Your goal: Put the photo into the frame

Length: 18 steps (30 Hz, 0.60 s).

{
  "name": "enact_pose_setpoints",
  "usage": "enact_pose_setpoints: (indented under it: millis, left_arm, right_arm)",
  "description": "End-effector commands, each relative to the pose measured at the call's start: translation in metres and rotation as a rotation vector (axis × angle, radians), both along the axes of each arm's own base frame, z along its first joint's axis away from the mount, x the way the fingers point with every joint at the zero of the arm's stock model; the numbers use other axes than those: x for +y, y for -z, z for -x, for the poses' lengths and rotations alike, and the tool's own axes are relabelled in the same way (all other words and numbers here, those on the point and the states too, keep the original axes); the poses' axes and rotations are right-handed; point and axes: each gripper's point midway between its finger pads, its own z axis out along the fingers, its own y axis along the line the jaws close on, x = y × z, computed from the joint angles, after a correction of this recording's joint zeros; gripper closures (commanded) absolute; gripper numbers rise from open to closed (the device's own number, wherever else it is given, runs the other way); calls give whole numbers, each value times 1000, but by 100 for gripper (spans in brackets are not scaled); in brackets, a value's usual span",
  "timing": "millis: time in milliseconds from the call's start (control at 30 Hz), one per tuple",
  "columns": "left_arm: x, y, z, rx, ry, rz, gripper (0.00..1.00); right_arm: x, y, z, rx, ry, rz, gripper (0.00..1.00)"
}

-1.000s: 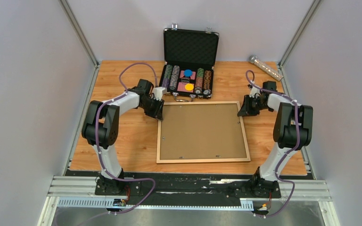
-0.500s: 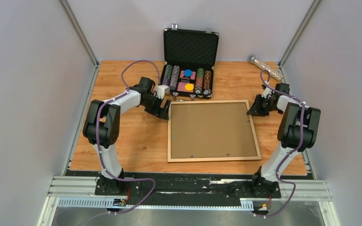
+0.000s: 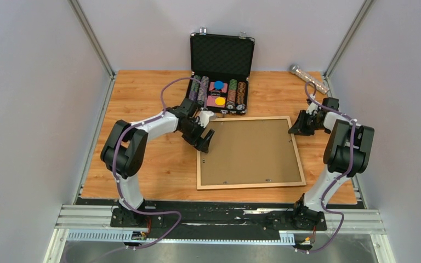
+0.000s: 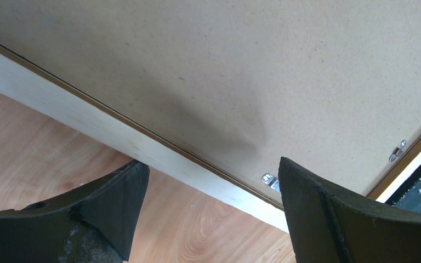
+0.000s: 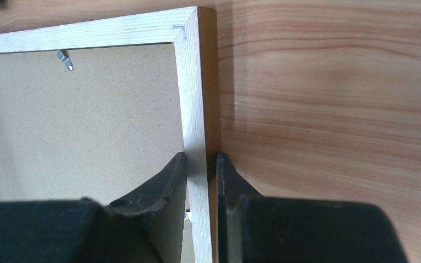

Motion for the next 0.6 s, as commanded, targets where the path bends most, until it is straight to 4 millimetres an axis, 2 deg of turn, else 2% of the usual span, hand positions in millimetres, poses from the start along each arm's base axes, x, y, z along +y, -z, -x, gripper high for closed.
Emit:
enact_pose_setpoints:
  millis: [0,267,567]
  left_arm:
    - [8,2,22,37,-33,-74,7]
    - [8,7,48,35,5,-170,6]
    - [10,16,49,28,-8,-220,8]
  right_arm:
    - [-21,13,11,57,77,60,100]
    - [-25,14,11,56,83,76,100]
    - [-27,11,11,48,88,73,100]
